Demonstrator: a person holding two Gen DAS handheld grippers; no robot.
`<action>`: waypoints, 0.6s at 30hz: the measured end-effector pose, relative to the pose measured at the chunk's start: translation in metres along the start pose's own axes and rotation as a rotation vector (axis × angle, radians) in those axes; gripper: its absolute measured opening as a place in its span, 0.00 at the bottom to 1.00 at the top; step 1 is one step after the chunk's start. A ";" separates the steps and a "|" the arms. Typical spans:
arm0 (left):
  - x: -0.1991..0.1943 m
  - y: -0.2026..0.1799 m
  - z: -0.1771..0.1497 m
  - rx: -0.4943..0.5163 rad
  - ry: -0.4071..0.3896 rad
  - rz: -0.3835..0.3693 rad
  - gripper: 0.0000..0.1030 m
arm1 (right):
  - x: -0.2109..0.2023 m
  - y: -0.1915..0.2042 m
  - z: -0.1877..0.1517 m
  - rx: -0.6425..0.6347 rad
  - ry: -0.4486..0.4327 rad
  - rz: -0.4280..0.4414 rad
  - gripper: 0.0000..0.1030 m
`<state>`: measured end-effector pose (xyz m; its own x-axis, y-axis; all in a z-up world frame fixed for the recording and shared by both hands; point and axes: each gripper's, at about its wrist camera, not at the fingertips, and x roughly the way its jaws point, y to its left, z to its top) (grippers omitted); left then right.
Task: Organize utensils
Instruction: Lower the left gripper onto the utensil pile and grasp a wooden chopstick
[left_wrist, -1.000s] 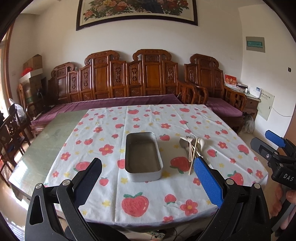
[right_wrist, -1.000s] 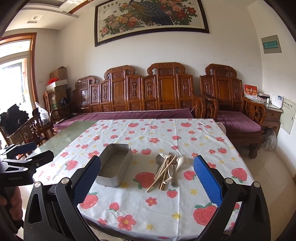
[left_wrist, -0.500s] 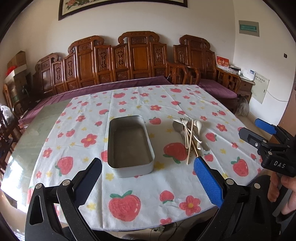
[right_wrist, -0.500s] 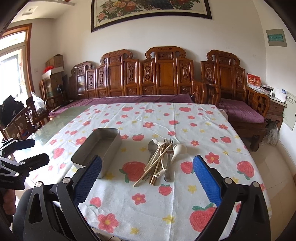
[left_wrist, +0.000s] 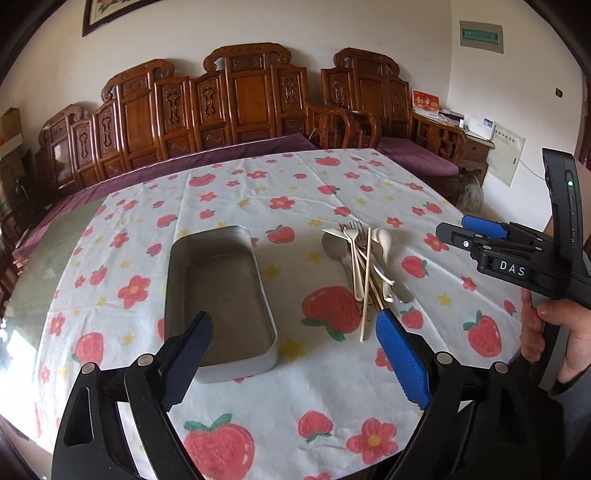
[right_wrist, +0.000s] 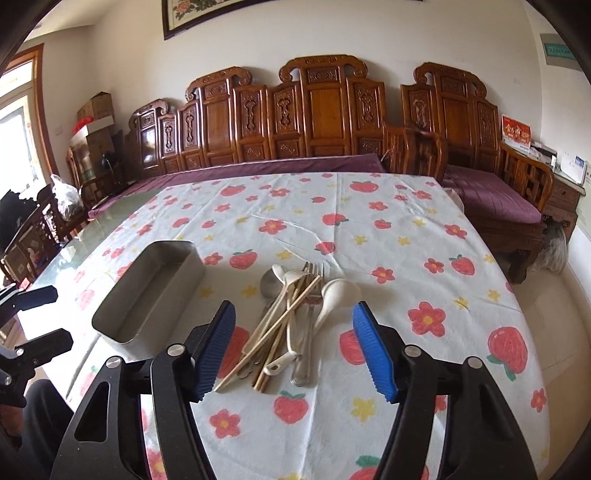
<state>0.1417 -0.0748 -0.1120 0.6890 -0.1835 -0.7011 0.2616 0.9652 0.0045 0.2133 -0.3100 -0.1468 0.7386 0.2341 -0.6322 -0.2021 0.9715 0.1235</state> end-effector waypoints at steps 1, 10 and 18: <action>0.006 -0.002 0.000 0.003 0.008 -0.008 0.81 | 0.005 -0.003 -0.002 0.011 0.010 0.009 0.62; 0.071 -0.031 -0.005 0.032 0.120 -0.112 0.63 | 0.044 -0.025 -0.030 0.052 0.081 0.034 0.61; 0.134 -0.054 -0.016 0.064 0.224 -0.163 0.47 | 0.058 -0.040 -0.034 0.080 0.098 0.024 0.61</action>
<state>0.2087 -0.1489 -0.2173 0.4700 -0.2827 -0.8362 0.4034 0.9114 -0.0814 0.2423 -0.3364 -0.2138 0.6668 0.2561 -0.6999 -0.1638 0.9665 0.1976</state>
